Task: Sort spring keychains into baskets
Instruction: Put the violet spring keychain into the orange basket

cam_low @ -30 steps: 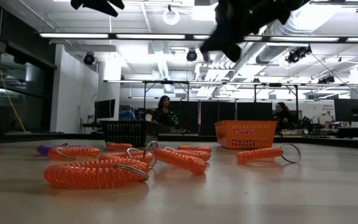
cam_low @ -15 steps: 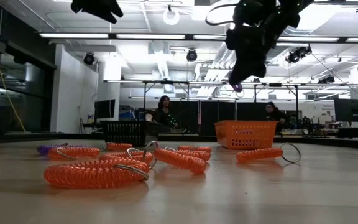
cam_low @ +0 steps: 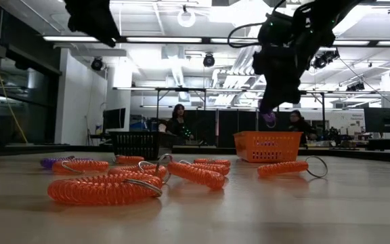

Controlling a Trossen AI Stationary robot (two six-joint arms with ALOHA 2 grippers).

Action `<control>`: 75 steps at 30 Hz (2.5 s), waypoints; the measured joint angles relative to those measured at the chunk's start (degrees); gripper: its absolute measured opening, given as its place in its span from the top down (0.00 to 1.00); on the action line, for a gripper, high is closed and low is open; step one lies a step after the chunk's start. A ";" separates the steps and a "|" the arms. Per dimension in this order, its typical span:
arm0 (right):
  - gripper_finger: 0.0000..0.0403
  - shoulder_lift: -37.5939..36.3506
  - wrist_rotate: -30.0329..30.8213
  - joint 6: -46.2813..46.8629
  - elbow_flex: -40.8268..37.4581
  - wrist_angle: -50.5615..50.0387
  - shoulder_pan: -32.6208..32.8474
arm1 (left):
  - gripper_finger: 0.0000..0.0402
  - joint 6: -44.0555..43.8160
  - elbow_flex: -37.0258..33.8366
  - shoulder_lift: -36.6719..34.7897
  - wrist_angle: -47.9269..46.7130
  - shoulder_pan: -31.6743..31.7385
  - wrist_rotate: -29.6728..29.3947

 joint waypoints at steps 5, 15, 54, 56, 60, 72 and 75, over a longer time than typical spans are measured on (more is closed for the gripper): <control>0.91 0.00 -1.02 -0.08 -1.98 2.80 1.30 | 0.52 -2.49 -6.24 -1.06 6.93 -0.04 5.62; 0.77 0.00 0.62 -2.23 -3.05 3.46 2.82 | 0.52 -5.63 -14.14 -0.95 14.28 0.00 12.20; 0.58 -0.04 -2.09 -3.01 -3.00 0.58 2.77 | 0.52 -14.75 -14.25 22.67 8.84 -7.80 26.87; 0.57 -0.04 -2.14 -3.48 -2.99 0.04 2.77 | 0.52 -17.32 -13.59 24.08 8.34 -8.46 27.20; 0.58 -0.04 -2.30 -3.54 -2.99 -0.71 2.77 | 0.52 -25.13 -13.09 26.28 7.09 -8.24 31.19; 0.58 -0.05 -2.99 -6.52 -2.99 -1.22 2.79 | 0.52 -41.15 -12.98 29.60 7.75 -8.26 36.26; 0.58 -0.07 -2.99 -6.52 -2.99 -1.24 2.77 | 0.52 -43.65 -12.98 30.46 9.21 -8.26 36.99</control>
